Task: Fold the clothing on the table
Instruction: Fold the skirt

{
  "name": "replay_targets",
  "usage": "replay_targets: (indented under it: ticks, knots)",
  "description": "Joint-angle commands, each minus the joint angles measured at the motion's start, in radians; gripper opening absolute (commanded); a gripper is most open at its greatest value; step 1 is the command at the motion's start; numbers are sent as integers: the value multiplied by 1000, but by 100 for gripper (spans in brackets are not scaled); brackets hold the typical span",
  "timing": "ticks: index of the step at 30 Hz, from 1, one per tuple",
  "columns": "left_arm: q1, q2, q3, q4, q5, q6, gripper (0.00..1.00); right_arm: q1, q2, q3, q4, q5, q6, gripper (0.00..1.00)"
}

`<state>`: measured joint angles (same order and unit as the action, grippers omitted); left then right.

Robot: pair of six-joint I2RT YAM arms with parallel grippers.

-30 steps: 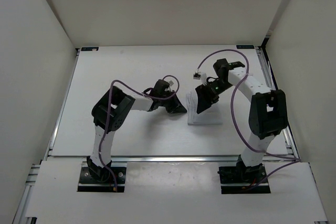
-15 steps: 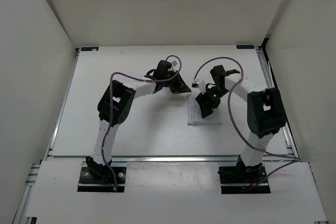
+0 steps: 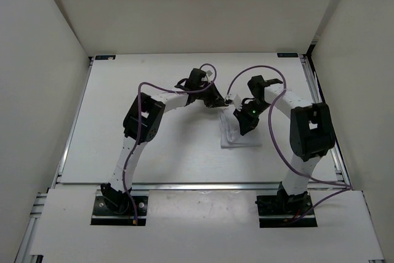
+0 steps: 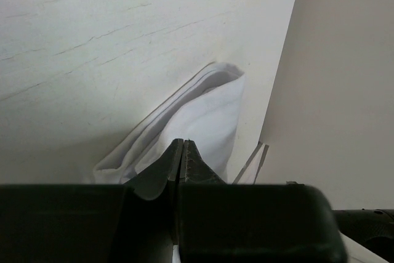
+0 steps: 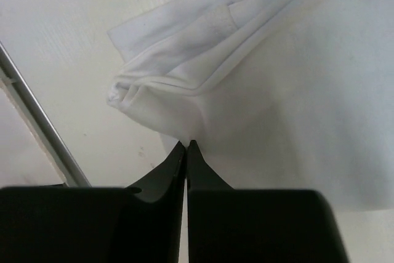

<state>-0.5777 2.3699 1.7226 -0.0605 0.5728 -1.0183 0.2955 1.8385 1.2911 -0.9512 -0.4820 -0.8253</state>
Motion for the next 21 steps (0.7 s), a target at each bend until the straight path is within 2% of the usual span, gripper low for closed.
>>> replay_targets:
  ticks: [1,6,10,12,14,16,18,21]
  knots:
    - [10,-24,34,-6,18,-6,0,-19,-37,62,-77,-69,-26,0]
    - [4,-49,3,17,25,-23,0,-79,-221,-4,126,-41,139,0]
    - [-10,-60,-15,19,36,-23,0,-62,-431,-149,377,72,225,0]
    - [-14,-77,-32,17,35,-25,0,2,-516,-235,474,164,227,0]
    - [-22,-95,-60,17,39,-28,0,65,-617,-359,583,329,233,0]
    - [-30,-130,-119,37,27,-37,0,120,-662,-432,614,431,251,0]
    - [-33,-153,-179,88,24,-55,0,110,-679,-444,559,468,287,0]
    - [-31,-181,-251,126,10,-77,0,-20,-625,-394,433,407,429,0]
